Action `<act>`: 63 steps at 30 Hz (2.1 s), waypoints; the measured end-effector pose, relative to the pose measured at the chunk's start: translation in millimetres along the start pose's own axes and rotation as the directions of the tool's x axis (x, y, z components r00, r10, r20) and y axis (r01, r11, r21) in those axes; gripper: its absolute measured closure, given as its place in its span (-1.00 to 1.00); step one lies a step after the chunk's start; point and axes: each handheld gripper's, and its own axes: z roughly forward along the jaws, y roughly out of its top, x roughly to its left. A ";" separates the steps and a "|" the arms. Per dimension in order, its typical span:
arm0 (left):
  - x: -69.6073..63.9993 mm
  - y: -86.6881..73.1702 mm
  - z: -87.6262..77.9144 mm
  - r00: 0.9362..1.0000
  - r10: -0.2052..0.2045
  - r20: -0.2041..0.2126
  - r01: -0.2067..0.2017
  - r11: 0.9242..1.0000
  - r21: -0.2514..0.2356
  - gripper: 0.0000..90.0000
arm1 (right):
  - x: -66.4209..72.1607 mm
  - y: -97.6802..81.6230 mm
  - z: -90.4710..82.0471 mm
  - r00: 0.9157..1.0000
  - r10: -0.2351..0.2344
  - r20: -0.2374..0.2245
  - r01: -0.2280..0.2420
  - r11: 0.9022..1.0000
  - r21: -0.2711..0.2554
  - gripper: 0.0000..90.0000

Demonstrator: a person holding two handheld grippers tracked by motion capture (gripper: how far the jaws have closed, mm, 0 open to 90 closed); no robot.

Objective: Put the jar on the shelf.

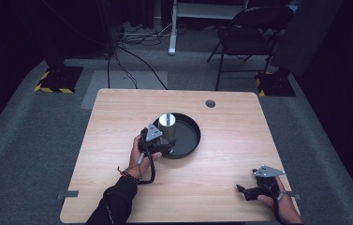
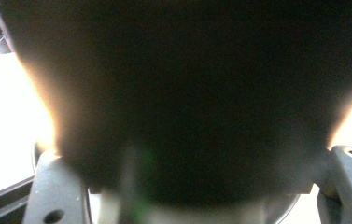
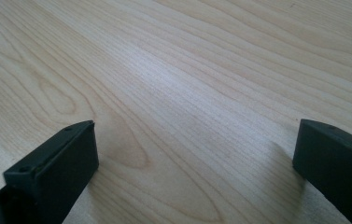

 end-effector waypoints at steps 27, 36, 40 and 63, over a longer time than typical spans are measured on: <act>2.6 0.5 -2.5 0.999 0.033 -0.020 -0.032 0.999 0.040 -0.62 | 0.0 0.0 0.0 1.000 0.000 0.000 0.000 1.000 0.000 -1.00; 3.1 -0.4 -3.5 0.998 0.026 -0.058 -0.023 0.998 0.051 -0.87 | 0.0 0.0 0.0 1.000 0.000 0.000 0.000 1.000 0.000 -1.00; 3.7 -1.0 -4.4 0.997 0.022 -0.067 -0.018 0.998 0.059 -0.96 | 0.0 0.0 0.0 1.000 0.000 0.000 0.000 1.000 0.000 -1.00; 2.5 8.5 -16.9 0.991 0.106 -0.085 -0.096 0.989 0.109 -0.97 | 0.0 0.0 0.0 1.000 0.000 0.000 0.000 1.000 0.000 -1.00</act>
